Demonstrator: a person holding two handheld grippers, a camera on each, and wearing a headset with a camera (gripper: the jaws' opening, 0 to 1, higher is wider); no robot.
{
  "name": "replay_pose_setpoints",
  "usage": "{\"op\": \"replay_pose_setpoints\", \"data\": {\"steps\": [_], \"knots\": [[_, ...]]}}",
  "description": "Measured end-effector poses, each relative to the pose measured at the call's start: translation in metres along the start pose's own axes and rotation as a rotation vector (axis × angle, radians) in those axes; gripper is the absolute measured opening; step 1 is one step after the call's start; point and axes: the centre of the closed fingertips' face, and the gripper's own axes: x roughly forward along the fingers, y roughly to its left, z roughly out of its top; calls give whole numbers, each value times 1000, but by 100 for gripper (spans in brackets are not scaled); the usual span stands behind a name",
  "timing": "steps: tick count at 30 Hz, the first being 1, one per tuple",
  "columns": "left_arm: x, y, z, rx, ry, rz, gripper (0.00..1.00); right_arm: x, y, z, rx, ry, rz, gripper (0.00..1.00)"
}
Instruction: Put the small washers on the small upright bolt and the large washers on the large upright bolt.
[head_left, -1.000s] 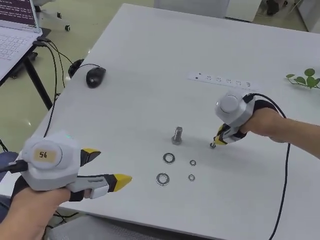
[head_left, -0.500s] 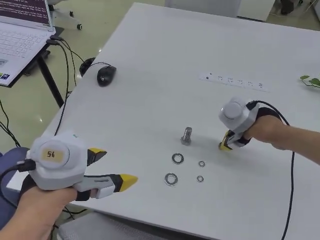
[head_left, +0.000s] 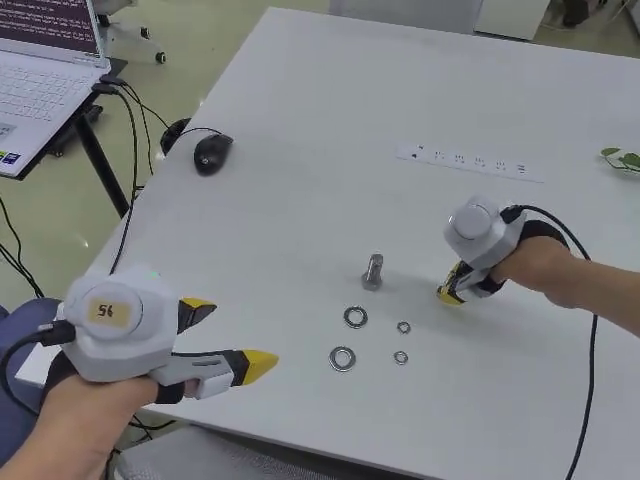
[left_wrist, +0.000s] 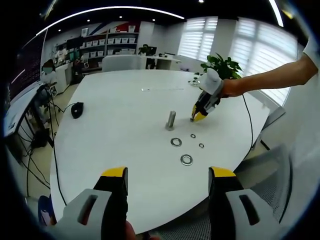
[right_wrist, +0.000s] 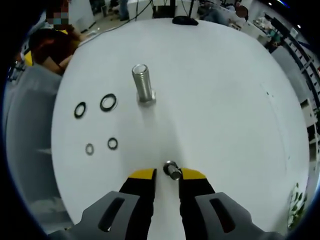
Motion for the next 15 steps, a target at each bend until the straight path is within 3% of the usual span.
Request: {"op": "replay_pose_setpoints", "data": {"steps": [6,10,14,15], "knots": [[1,-3,2,10,1,-6,65,-11,-2,-12,49,-34,-45,19],[1,-3,3,16,0,-10,65,-20,-5,-25,144,-71,-94,19],[1,-4,4,22,0,-14,65,-25,1,-42,216,-94,-105,18],[1,-4,4,24,0,-14,65,-24,-3,-47,231,-96,-105,18]]}}
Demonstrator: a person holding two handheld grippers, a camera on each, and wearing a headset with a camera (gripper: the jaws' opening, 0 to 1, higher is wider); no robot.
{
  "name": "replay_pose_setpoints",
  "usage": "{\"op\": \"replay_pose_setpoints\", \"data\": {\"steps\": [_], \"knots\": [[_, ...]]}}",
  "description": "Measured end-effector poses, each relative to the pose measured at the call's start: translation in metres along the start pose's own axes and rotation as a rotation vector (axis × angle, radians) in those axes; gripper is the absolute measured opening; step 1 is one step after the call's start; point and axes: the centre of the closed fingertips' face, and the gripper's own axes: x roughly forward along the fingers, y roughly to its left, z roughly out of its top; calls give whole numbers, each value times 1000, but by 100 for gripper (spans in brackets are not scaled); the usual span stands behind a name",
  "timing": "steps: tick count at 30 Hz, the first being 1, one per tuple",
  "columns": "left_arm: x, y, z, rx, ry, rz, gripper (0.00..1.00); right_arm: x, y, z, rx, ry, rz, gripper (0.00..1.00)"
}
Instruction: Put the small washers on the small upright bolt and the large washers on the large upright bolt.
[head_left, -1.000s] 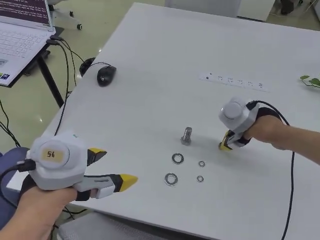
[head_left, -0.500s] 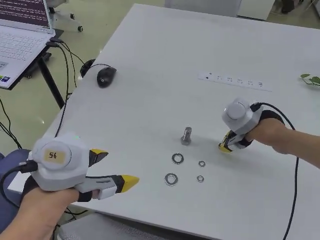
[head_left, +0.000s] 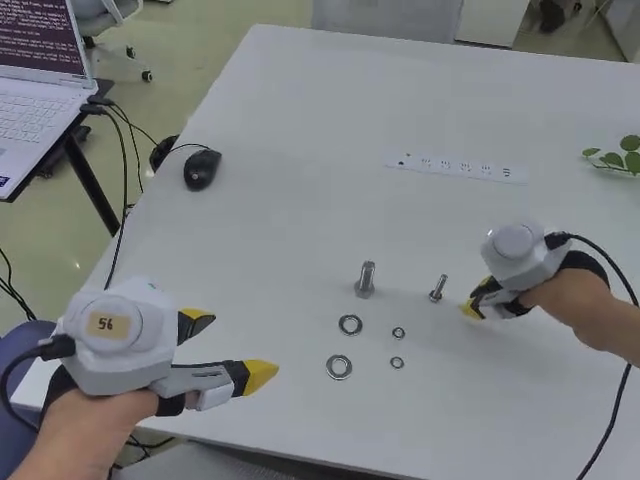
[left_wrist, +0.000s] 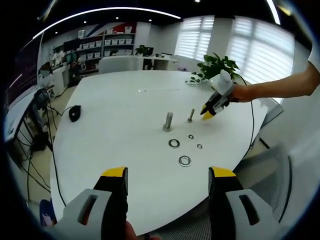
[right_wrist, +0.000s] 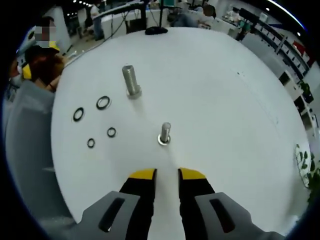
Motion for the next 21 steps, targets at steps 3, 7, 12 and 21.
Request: {"op": "replay_pose_setpoints", "data": {"steps": [3,7,12,21], "knots": [[0,0,1,6,-1,-4,65,-2,5,-13,38,-16,-11,18],[1,-2,5,10,-6,-10,65,-4,22,-30,83,-24,-2,18],[1,-4,8,19,-12,-15,65,-4,26,-47,162,-44,11,18],[2,-10,10,27,-16,-20,65,4,57,-36,166,-128,48,20]]}}
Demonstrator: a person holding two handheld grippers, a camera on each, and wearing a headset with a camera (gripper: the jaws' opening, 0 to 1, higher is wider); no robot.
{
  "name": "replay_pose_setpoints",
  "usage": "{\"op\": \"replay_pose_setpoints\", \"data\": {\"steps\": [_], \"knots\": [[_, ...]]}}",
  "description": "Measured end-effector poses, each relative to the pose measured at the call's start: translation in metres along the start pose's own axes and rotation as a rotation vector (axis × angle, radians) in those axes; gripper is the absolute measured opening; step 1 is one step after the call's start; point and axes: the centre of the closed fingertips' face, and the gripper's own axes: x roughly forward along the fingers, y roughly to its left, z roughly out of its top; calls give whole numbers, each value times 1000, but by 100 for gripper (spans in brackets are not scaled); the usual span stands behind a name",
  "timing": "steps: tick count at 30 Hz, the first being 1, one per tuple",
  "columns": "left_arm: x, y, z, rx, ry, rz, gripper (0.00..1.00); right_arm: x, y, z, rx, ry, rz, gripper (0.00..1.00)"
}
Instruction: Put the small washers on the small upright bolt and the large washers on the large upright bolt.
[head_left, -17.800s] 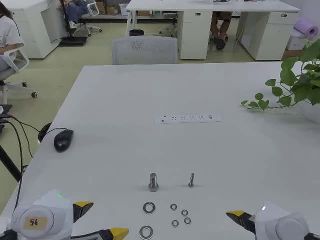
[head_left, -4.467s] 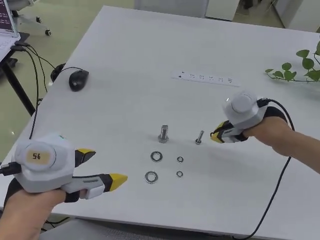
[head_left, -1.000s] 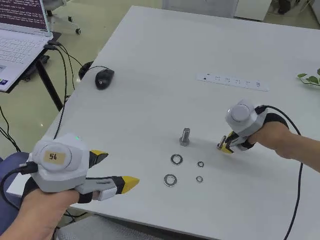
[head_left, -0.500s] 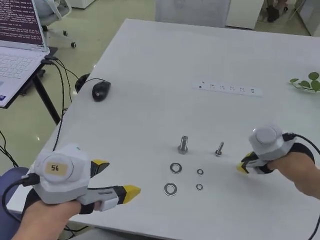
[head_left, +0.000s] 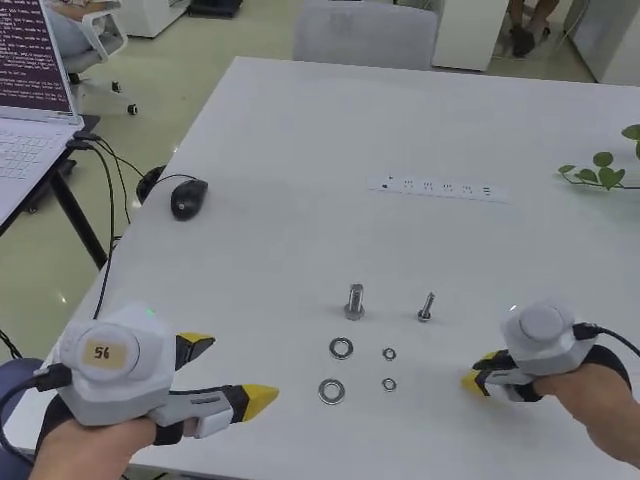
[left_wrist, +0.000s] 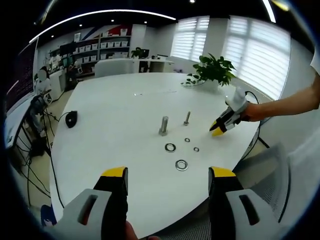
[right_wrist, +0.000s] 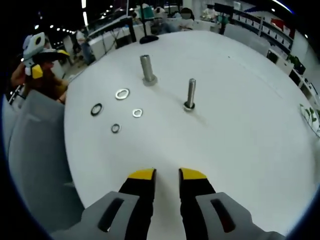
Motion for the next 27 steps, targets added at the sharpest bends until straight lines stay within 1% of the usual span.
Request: {"op": "replay_pose_setpoints", "data": {"steps": [5,6,8,12,13,14,15,16,18,19,24,27], "knots": [[0,-2,-2,-2,1,0,65,13,27,13,-43,-26,62,25],[0,-2,-3,-3,2,0,65,17,34,16,-61,-25,79,25],[0,-2,-4,-3,4,1,65,24,44,21,-99,-14,91,25],[-1,-3,-3,-7,-2,4,65,35,61,32,-149,-11,117,24],[-1,-3,-3,-7,-2,5,65,37,63,33,-162,-4,118,24],[-1,-3,-3,-8,-2,6,65,39,65,33,-183,14,117,24],[-2,-3,-4,-9,-2,7,65,40,64,36,-208,7,112,23],[-2,-3,-4,-10,-3,8,65,42,66,37,-211,21,121,22],[-3,-2,-5,-12,-2,10,65,43,68,39,-220,32,127,22],[-4,-1,-6,-13,-3,11,65,43,68,41,-247,41,126,22],[-6,0,-7,-19,-6,16,65,46,75,46,-298,56,147,22],[-6,1,-7,-20,-7,19,65,48,79,46,-334,75,160,22]]}}
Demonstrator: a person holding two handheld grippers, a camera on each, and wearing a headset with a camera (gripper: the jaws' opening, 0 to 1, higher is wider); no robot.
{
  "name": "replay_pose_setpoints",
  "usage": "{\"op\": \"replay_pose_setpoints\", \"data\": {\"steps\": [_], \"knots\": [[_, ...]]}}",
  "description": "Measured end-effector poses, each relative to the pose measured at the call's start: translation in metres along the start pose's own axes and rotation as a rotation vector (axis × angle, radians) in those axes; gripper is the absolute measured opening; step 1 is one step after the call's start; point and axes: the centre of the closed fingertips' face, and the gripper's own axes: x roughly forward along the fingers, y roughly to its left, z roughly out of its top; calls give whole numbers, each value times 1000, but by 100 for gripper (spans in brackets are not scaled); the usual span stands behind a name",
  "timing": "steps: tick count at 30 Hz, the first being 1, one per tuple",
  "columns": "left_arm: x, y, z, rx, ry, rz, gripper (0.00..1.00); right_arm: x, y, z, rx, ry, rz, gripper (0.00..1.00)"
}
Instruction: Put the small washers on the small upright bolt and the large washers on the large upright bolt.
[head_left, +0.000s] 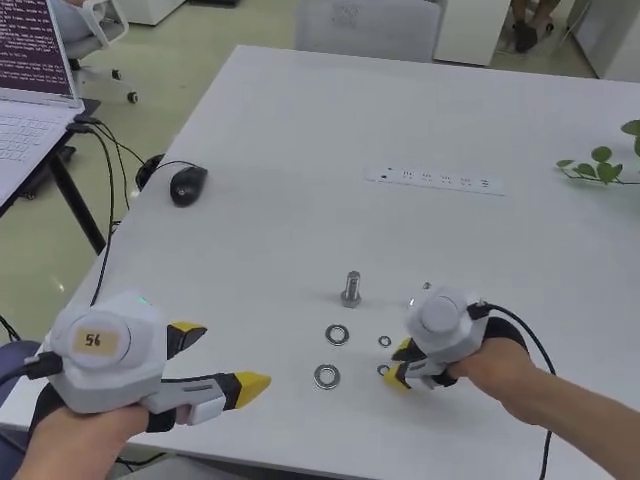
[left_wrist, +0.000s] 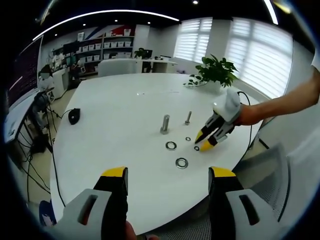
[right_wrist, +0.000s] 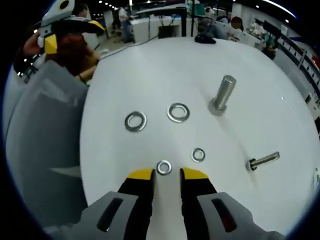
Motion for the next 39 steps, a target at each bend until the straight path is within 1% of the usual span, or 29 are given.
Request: {"op": "replay_pose_setpoints", "data": {"steps": [2,3,6,7,10,13,15,17,18,21,26,27,28,35,38,39], "knots": [[0,0,0,-2,-2,0,65,2,2,0,-30,18,9,21],[0,0,0,-2,-2,1,65,2,2,2,-49,18,8,21],[0,2,-2,-7,0,2,65,4,3,3,-60,31,6,21],[0,1,-2,-7,1,2,65,4,3,2,-84,40,2,20],[1,-1,-3,-6,3,-2,65,3,3,2,-119,55,10,20],[2,-3,-3,-8,4,-5,65,4,4,2,-135,68,21,19],[4,-5,-4,-6,5,-9,65,4,4,1,-175,96,34,19],[5,-7,-3,-3,6,-14,65,4,5,1,-201,133,47,19],[5,-8,-2,-1,6,-16,65,3,4,0,-235,163,59,19],[5,-9,-1,3,4,-17,65,4,5,0,-283,211,75,19],[4,-7,0,-2,-1,-11,65,5,7,0,-315,238,84,18],[4,-7,-1,-4,-2,-9,65,5,8,0,-328,237,87,15],[3,-7,-1,-5,-3,-8,65,5,8,-1,-340,236,89,14],[1,-6,-3,-11,-2,-4,65,4,6,0,-305,220,88,13],[1,-5,-2,-11,-4,-2,65,4,6,1,-239,194,95,13],[1,-5,-2,-12,-4,-1,65,4,6,1,-199,179,100,13]]}}
